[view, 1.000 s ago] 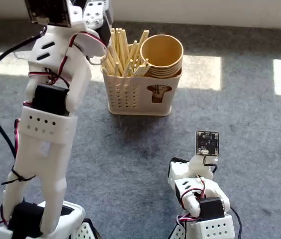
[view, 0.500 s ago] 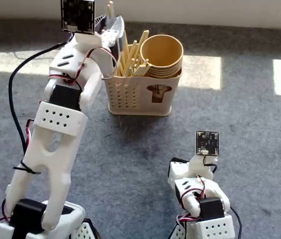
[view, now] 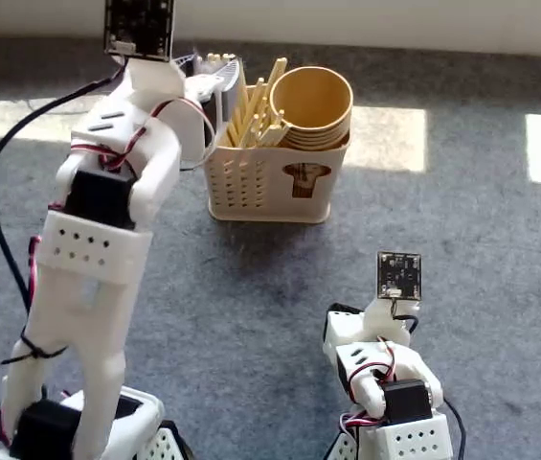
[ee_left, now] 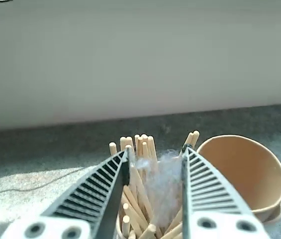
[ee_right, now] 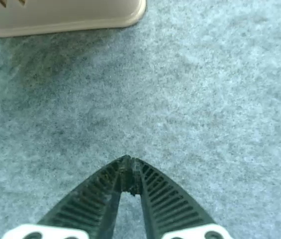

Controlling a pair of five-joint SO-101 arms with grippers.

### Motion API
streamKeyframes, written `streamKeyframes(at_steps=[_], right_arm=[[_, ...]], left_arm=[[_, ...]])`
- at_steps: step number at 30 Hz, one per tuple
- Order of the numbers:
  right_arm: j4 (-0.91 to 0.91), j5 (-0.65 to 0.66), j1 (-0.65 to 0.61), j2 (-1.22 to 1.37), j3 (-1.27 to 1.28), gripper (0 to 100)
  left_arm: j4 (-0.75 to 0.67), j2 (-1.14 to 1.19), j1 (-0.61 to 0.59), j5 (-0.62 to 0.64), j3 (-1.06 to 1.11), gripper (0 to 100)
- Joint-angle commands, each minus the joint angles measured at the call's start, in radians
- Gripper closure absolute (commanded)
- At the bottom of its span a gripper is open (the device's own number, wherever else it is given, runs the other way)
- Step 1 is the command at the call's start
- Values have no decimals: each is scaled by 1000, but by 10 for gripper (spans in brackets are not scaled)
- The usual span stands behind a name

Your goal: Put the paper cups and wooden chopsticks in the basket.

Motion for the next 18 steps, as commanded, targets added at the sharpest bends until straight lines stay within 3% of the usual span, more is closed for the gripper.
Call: streamKeyframes(at_steps=[1,6,18], right_arm=[[-4,-9,10,-19,111,992],[-4,-9,10,-19,111,992],[-4,-9,10,-19,111,992]], left_arm=[[5,-134,12,2,39,823],[8,-257,-27,-2,145,821],[3,-607,-105,-161,492,822]])
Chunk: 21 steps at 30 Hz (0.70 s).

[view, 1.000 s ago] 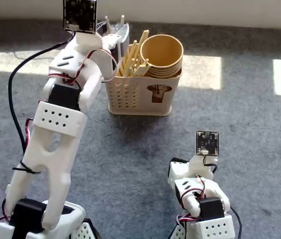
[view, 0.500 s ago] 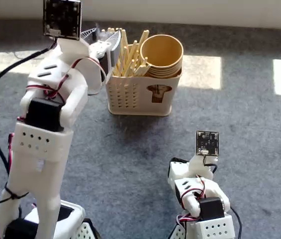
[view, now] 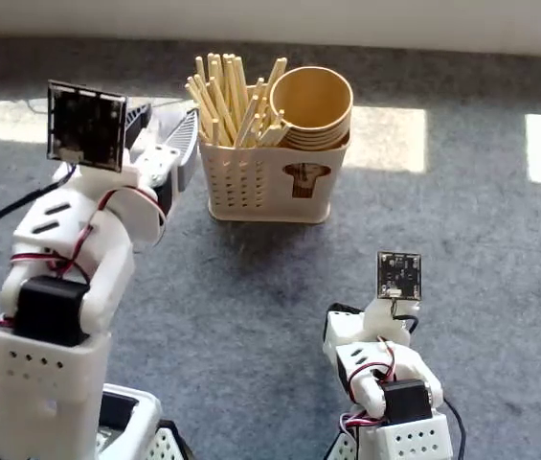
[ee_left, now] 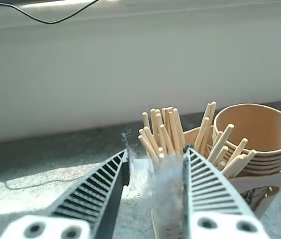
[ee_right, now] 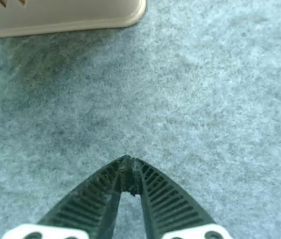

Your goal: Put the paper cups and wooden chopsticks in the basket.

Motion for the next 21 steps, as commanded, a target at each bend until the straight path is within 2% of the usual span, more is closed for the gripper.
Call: streamKeyframes(at_steps=[1,9,21], right_arm=[[-4,-9,10,-19,111,992],[-2,-9,10,-19,111,992],[1,-9,10,-19,111,992]], left_arm=[[-2,-125,-38,-32,85,822],[-2,-325,-91,-48,325,822],[0,-679,-91,-44,696,825]])
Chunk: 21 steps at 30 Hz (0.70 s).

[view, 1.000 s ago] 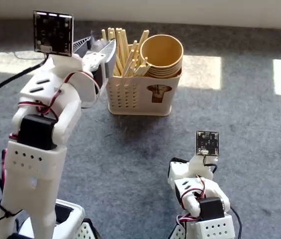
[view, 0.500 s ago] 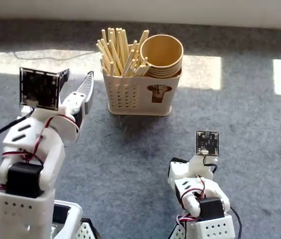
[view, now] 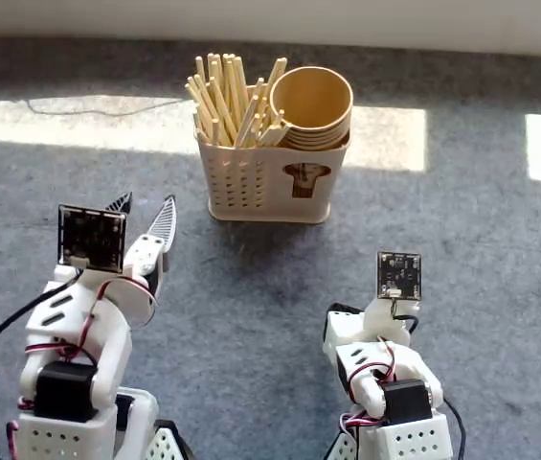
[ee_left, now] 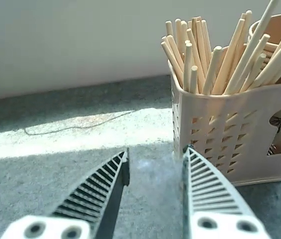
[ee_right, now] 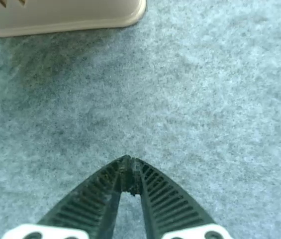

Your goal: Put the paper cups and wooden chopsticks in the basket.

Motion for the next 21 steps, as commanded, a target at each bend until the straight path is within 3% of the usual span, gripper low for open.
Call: streamKeyframes(at_steps=[1,7,21], right_arm=[[1,-9,10,-19,111,992],[-1,-9,10,-19,111,992],[136,-5,8,-21,111,992]], left_arm=[[0,-139,-10,-6,87,840],[-2,-320,-10,-8,243,973],[-2,-291,-10,-9,558,976]])
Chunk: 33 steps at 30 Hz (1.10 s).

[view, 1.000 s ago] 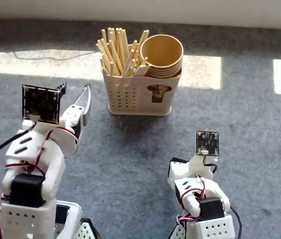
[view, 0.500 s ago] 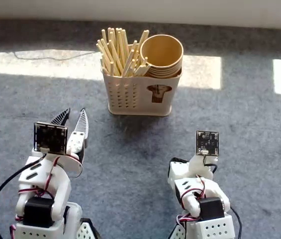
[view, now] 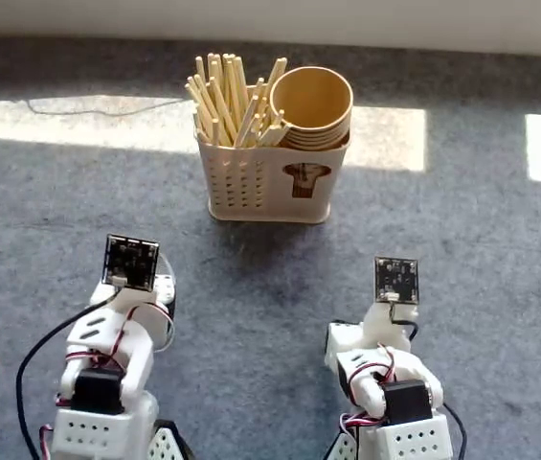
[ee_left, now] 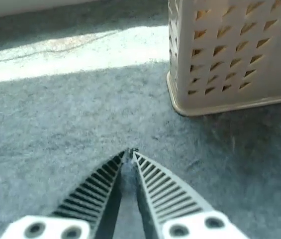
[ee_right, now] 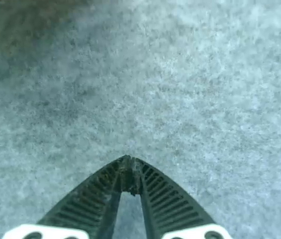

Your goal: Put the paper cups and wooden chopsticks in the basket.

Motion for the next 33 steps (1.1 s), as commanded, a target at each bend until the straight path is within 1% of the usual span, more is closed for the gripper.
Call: streamKeyframes(at_steps=[1,3,8,11,18,20,33], right_arm=[[12,-5,5,-18,111,992],[12,-5,5,-18,111,992],[12,-5,5,-18,111,992],[12,-5,5,-18,111,992],[12,-5,5,-18,111,992],[12,-5,5,-18,111,992],[12,-5,5,-18,111,992]], left_arm=[[2,-5,-12,-9,36,976],[5,-4,-12,-8,35,976],[80,-4,1,-8,35,976],[170,-4,-5,-8,35,976],[430,-4,-5,-5,35,978],[482,-4,-5,-3,35,979],[494,-4,1,-2,35,979]])
